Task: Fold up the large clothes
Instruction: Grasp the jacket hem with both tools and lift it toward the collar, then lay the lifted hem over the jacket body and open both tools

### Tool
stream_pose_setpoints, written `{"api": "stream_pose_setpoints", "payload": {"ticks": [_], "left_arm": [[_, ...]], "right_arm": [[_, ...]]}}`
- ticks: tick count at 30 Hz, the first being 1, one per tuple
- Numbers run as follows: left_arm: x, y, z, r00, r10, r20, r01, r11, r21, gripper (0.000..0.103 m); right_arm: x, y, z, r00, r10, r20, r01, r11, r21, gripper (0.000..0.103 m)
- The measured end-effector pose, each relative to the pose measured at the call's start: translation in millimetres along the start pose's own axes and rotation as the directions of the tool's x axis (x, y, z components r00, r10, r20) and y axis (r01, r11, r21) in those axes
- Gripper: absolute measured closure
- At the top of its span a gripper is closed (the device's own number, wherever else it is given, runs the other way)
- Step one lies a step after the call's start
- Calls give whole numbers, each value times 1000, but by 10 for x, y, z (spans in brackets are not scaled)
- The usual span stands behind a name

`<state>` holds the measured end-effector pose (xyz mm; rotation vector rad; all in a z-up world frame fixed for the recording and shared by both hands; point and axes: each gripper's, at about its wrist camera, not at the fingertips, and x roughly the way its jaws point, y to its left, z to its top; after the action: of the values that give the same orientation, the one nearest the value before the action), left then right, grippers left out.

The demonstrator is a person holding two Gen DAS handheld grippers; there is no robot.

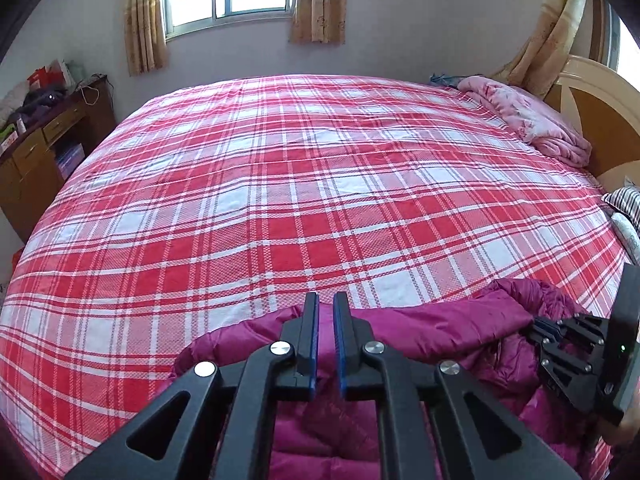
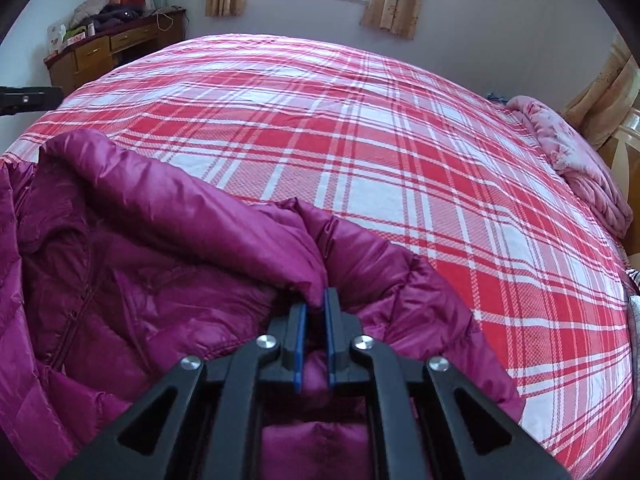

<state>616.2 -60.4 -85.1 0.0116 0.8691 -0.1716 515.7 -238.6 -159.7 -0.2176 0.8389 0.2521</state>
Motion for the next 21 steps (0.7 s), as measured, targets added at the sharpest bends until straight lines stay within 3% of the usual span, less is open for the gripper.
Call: {"api": "stream_pose_setpoints", "payload": {"ticks": [5, 10, 12, 14, 16, 18, 21], "left_arm": [[265, -47, -34, 992, -115, -44, 111, 989, -95, 96], [390, -186, -102, 995, -71, -68, 70, 997, -20, 96], [448, -166, -150, 994, -64, -91, 62, 998, -31, 94], [497, -138, -223, 991, -74, -114, 69, 996, -47, 81], [555, -128, -312, 980, -144, -138, 136, 988, -72, 42], [627, -195, -408, 951, -263, -164, 256, 965, -63, 12], [602, -403, -479, 967, -180, -181, 190, 981, 40, 10]], "right_arm": [[15, -51, -23, 999, 38, 15, -38, 999, 30, 93], [16, -72, -33, 998, 60, 21, -61, 997, 43, 92], [14, -77, -37, 998, 65, 24, -66, 997, 46, 92], [11, -70, -36, 997, 66, 26, -67, 997, 45, 92], [10, -65, -38, 998, 64, 26, -65, 997, 40, 92], [6, -54, -43, 998, 62, 28, -63, 997, 34, 92], [3, -55, -47, 998, 61, 30, -62, 998, 33, 92]]}}
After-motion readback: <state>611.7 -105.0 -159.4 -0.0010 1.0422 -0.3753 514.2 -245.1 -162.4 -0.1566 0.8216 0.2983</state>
